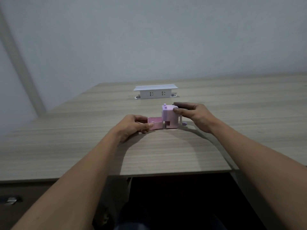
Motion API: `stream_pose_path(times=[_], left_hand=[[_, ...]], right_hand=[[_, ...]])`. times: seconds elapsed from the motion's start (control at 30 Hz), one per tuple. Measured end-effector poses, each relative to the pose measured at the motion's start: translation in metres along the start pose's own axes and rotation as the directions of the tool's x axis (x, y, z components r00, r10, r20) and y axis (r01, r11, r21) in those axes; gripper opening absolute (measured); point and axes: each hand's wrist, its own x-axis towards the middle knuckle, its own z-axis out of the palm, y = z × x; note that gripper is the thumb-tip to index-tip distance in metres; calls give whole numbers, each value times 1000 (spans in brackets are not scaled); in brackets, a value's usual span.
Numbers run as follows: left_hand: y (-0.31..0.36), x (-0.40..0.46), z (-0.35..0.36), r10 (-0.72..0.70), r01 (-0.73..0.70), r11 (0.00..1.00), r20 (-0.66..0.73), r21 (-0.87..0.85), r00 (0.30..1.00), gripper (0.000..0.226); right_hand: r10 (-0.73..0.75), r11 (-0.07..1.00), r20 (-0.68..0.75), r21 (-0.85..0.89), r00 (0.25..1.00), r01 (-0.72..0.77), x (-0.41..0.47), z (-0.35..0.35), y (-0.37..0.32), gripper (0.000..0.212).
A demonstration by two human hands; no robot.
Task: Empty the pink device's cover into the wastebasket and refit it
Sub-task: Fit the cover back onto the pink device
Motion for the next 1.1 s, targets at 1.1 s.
stream_pose_path(times=[1.1], left_hand=[[11,9,45,67,-62,996,72,-65,995,38]], right_hand=[[-10,995,75,-95,997,17,-2,1,1,63]])
